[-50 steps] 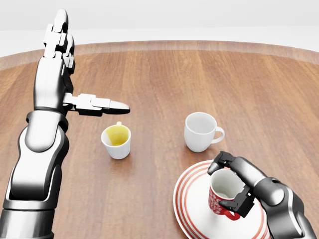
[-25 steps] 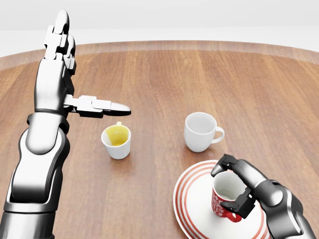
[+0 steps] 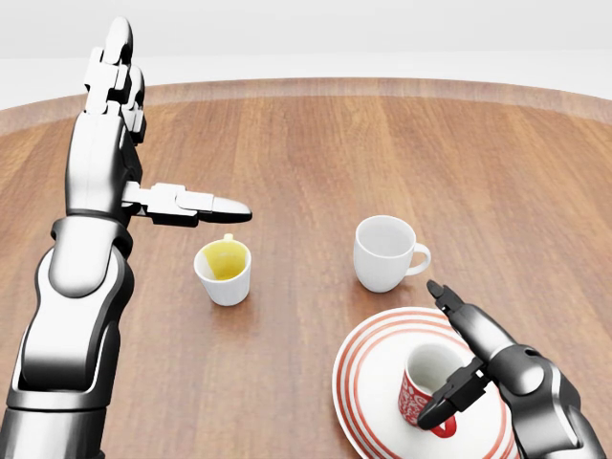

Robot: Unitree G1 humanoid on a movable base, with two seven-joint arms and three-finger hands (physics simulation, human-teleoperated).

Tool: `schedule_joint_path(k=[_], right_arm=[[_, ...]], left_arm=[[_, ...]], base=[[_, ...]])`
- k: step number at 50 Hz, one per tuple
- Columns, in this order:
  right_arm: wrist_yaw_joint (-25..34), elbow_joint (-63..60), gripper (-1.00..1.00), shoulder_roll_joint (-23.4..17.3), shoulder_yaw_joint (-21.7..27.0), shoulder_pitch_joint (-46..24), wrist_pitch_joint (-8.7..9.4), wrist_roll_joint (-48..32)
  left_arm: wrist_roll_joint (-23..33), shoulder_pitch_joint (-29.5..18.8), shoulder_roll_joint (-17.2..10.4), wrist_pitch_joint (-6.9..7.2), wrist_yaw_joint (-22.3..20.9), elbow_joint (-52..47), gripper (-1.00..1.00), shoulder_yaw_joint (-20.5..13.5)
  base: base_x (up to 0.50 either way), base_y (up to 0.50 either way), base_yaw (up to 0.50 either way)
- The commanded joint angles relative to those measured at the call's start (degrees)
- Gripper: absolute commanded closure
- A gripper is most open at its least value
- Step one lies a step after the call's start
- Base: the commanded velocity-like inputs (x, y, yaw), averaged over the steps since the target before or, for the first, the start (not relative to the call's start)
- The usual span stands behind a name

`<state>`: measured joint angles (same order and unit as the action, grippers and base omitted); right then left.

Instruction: Pick up the red mug and put it on the plate

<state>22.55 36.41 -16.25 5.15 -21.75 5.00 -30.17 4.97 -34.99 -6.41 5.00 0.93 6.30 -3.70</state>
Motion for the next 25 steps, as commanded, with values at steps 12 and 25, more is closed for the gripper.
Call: schedule_joint_path(k=[12, 25], right_arm=[[0.76, -2.97, -1.0, 0.17, -0.01, 0.34, 0.0, -0.04], [8.88, -22.67, -1.0, 0.6, 0.86, 2.25, 0.0, -2.84]], left_arm=[[0.17, -0.59, -0.12, 0.0, -0.14, -0.36, -1.0, 0.0], [0.71, -1.43, -0.32, 0.0, -0.7, -1.94, -1.0, 0.02]], base=[[0.0, 0.0, 0.0], [0.0, 0.0, 0.0]])
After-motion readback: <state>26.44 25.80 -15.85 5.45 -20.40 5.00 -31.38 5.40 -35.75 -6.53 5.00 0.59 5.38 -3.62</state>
